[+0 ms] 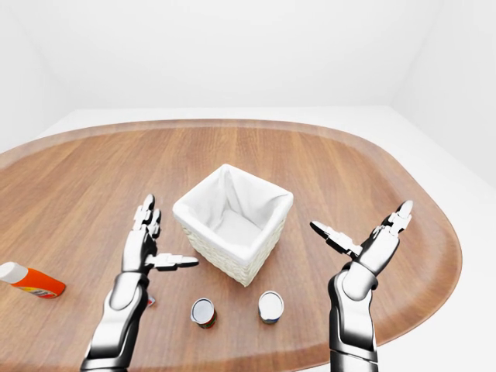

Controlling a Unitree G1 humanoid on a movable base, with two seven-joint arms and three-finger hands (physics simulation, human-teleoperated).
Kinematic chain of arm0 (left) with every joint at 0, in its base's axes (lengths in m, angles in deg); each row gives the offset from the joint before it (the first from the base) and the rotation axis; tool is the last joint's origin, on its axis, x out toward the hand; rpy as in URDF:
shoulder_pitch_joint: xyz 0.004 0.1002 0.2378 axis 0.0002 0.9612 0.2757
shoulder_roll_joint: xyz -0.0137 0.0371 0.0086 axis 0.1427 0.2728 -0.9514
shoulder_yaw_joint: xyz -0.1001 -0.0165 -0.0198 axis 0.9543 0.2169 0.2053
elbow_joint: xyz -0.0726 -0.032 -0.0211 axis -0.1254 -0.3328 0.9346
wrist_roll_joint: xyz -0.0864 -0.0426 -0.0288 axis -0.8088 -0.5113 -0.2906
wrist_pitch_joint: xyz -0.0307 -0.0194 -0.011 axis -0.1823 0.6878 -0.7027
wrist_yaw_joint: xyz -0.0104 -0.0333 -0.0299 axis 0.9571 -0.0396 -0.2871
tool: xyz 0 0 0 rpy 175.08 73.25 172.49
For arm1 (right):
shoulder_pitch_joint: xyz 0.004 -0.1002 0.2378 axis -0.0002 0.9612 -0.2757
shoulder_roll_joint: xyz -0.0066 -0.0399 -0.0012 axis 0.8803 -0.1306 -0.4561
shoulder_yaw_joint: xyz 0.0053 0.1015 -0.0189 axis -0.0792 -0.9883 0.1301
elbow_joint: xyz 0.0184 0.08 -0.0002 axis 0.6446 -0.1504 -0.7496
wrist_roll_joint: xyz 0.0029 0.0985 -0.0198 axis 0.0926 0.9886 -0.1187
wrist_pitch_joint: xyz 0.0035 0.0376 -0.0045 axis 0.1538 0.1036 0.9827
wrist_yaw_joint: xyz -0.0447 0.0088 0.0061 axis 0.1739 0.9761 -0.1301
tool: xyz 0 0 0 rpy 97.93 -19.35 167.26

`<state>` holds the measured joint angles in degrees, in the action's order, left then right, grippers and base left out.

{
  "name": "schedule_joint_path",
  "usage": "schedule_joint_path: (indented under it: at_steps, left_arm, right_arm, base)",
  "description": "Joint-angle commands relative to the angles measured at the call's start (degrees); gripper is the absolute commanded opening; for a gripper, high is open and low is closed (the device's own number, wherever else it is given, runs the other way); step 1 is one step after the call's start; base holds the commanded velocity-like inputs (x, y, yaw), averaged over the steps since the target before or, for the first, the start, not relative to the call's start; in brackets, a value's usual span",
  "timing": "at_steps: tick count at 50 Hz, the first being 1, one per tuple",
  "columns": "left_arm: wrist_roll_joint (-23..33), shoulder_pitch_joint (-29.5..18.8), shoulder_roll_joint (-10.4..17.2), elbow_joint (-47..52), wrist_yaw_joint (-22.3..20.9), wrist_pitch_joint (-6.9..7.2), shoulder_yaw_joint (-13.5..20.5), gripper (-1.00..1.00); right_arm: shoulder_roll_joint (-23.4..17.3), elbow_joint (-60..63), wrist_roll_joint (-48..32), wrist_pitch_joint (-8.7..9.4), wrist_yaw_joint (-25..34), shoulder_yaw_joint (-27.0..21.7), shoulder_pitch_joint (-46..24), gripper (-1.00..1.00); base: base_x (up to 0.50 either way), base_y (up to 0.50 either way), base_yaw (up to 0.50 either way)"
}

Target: Pick up the alphabet soup and the cream cheese box, and put them in the basket.

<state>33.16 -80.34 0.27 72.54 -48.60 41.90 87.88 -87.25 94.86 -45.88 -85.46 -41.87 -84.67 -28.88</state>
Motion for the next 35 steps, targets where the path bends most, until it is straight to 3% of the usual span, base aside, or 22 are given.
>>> schedule_joint_path:
  at_steps: [1,5,6,10,11,13,15,22,28,29,32,35]
  left_arm:
    - [4.53,1.79,-0.17,4.15,4.75,4.22,0.50,1.00]
    - [7.94,3.12,0.36,7.33,6.64,5.20,0.74,1.00]
    - [11.44,3.07,0.18,8.21,9.87,5.20,1.19,1.00]
    - [15.56,3.21,0.53,8.77,12.21,5.20,1.77,1.00]
    - [15.51,2.92,-0.81,11.30,13.20,5.20,2.95,1.00]
    - [14.98,2.92,-0.40,10.98,13.69,5.20,3.01,1.00]
    - [20.60,3.90,0.56,12.06,15.94,5.20,1.85,1.00]
    - [26.78,3.66,1.01,12.07,19.35,5.20,4.44,1.00]
    - [29.43,4.28,0.94,17.29,19.02,5.20,6.39,1.00]
    - [30.63,4.49,1.07,17.55,18.95,5.20,6.03,1.00]
    - [34.85,4.94,1.53,17.33,19.62,5.20,4.95,1.00]
    - [41.76,6.13,1.90,20.02,17.70,5.20,2.42,1.00]
  right_arm:
    - [0.01,0.38,0.18,0.35,0.00,0.00,0.07,1.00]
    - [0.06,0.16,0.17,0.12,0.00,0.03,0.11,1.00]
    - [0.10,0.55,0.17,0.37,0.00,0.01,0.22,1.00]
    - [0.03,0.20,0.40,0.48,0.00,-0.20,0.01,1.00]
    - [0.01,0.04,0.37,0.37,0.00,-0.18,0.00,1.00]
    - [0.01,0.27,0.31,0.54,0.00,-0.10,0.04,1.00]
    - [0.01,0.37,0.32,0.62,0.00,-0.13,0.06,1.00]
    - [-0.01,0.28,0.40,0.57,0.00,-0.14,0.04,1.00]
    - [-0.01,-0.20,0.33,0.28,0.00,-0.20,-0.05,1.00]
    - [-0.06,-0.76,0.38,-0.18,0.00,-0.23,-0.17,1.00]
    - [0.01,0.64,0.31,0.80,0.00,-0.10,0.19,1.00]
    - [0.01,0.40,0.31,0.60,0.00,-0.21,0.17,1.00]
  base:
    - [0.00,0.00,0.00]
    - [0.00,0.00,0.00]
    - [0.00,0.00,0.00]
    - [0.00,0.00,0.00]
    - [0.00,0.00,0.00]
    - [0.00,0.00,0.00]
    - [0.00,0.00,0.00]
    - [0.00,0.00,0.00]
    - [0.00,0.00,0.00]
    - [0.00,0.00,0.00]
    - [0.00,0.00,0.00]
    - [0.00,0.00,0.00]
